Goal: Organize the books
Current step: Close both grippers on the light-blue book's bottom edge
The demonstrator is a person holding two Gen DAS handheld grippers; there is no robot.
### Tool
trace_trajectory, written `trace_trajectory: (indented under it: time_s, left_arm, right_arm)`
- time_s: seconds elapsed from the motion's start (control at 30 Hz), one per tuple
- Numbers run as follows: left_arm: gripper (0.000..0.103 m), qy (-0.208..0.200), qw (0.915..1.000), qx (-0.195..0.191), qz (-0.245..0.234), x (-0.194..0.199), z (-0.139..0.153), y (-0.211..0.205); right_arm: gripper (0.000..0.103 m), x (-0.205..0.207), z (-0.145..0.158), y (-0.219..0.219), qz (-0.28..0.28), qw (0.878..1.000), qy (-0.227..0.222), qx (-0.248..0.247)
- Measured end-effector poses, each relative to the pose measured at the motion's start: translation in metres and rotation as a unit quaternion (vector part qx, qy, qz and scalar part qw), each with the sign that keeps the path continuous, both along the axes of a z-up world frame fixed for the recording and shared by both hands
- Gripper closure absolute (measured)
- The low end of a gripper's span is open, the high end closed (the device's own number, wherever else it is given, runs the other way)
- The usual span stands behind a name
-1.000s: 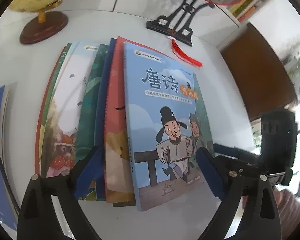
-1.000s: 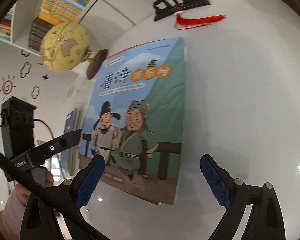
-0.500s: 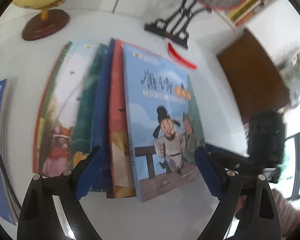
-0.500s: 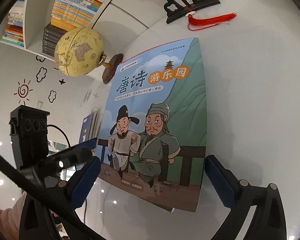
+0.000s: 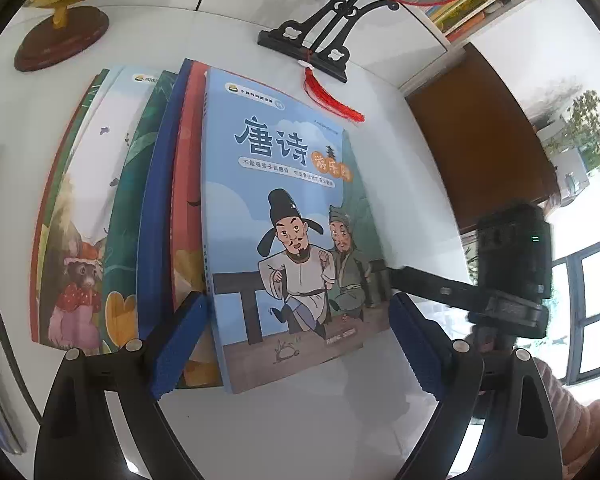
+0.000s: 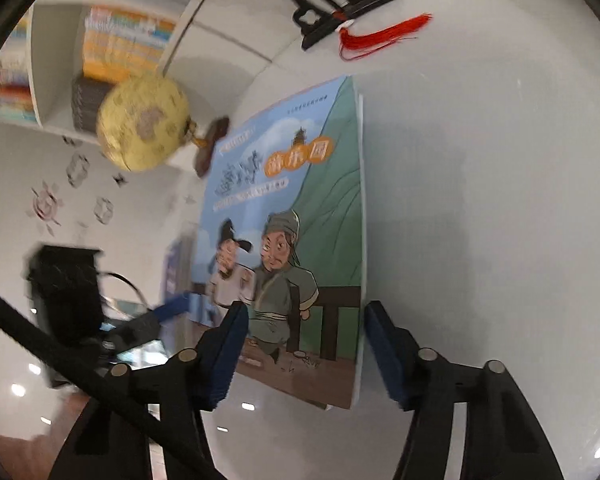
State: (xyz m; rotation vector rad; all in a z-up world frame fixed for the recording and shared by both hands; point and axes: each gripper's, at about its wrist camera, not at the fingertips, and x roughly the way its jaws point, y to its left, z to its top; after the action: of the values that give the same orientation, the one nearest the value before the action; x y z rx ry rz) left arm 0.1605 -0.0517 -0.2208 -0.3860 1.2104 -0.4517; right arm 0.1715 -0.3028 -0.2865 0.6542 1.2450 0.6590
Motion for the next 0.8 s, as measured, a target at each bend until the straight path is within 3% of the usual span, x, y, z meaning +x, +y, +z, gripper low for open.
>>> trace_trajectory:
  time_s: [0.13,0.2,0.27,0.4,0.5,0.73,0.8]
  left_arm:
    - [0.013,-0.016,0.9946,0.094,-0.041,-0.001,0.003,-0.025]
    - [0.013,-0.022,0.9927,0.109,-0.046,-0.003,0.002,-0.028]
    - [0.014,-0.018,0.9952,0.091,-0.031,-0.002,0.004,-0.022]
    - [0.031,0.003,0.9992,0.030,-0.025,0.001,0.008,-0.005]
    - [0.037,-0.001,0.9997,-0.004,-0.022,-0.001,0.011,0.002]
    - [0.038,-0.001,0.9981,-0.060,-0.014,0.007,0.013,0.000]
    - [0.038,0.010,0.9982,-0.056,-0.022,0.018,0.009,-0.006]
  right_arm:
    - [0.046,-0.008,0.020,-0.005,0.034,0.997,-0.054,0.037]
    - [0.047,-0.012,0.030,-0.008,0.038,0.994,-0.074,0.072]
    - [0.051,-0.013,0.033,-0.012,0.033,0.993,-0.076,0.087]
    - [0.052,-0.012,0.019,-0.002,0.042,0.998,-0.056,0.008]
    - [0.063,-0.010,0.015,-0.002,0.035,0.997,-0.056,-0.034]
    - [0.066,-0.010,0.009,-0.004,0.032,0.996,-0.044,-0.074]
    - [0.066,-0.009,0.005,-0.006,0.026,0.995,-0.039,-0.085]
